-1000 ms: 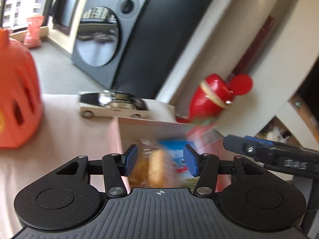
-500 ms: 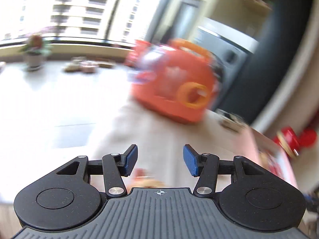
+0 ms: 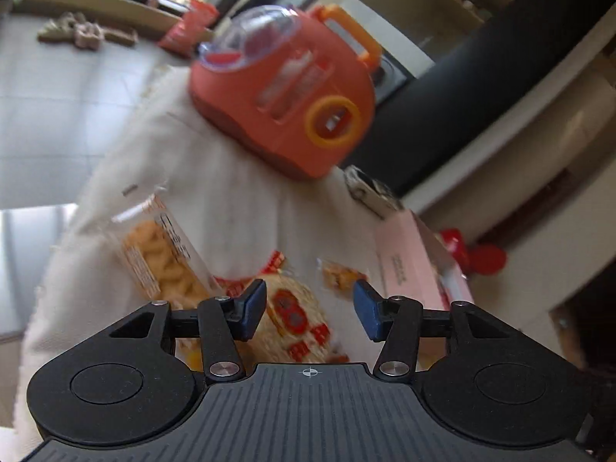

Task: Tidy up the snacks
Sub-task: 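Grasp the long clear snack stick with the left gripper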

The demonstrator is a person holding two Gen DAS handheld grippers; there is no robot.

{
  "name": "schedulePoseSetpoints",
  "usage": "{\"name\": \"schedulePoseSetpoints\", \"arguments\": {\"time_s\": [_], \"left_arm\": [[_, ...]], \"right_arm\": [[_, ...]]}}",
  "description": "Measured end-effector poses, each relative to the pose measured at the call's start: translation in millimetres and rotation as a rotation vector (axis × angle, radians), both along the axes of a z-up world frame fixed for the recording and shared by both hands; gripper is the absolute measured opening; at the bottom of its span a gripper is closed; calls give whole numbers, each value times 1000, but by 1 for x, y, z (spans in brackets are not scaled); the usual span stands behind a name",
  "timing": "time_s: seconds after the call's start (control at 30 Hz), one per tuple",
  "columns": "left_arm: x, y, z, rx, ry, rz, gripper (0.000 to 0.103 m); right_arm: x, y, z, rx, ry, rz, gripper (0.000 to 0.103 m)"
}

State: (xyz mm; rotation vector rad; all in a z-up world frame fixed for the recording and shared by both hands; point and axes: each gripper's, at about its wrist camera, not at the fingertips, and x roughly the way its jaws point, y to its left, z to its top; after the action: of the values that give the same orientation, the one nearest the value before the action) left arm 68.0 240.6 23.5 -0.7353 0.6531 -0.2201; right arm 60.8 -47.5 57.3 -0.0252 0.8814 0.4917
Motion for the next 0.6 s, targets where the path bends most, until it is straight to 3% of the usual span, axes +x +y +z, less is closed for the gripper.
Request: {"name": "schedulePoseSetpoints", "arguments": {"time_s": [0.13,0.23,0.3,0.43,0.53,0.6], "left_arm": [[-23,8,10,-16,-52,-15,55],[-44,29,16,39,-46,99,55],[-58,43,15,39,-27,192,55],[-71,58,3,-28,28,309,55],[-65,59,-3,0,93,322,55],[-59,57,-7,6,121,322,55]], "right_arm": [[12,37,9,-118,-55,27,88],[35,61,16,-138,-108,8,88],[57,74,15,-96,-52,0,88],[81,96,0,87,93,68,88],[88,124,-21,62,123,106,87],[78,130,-23,55,83,126,84]]}}
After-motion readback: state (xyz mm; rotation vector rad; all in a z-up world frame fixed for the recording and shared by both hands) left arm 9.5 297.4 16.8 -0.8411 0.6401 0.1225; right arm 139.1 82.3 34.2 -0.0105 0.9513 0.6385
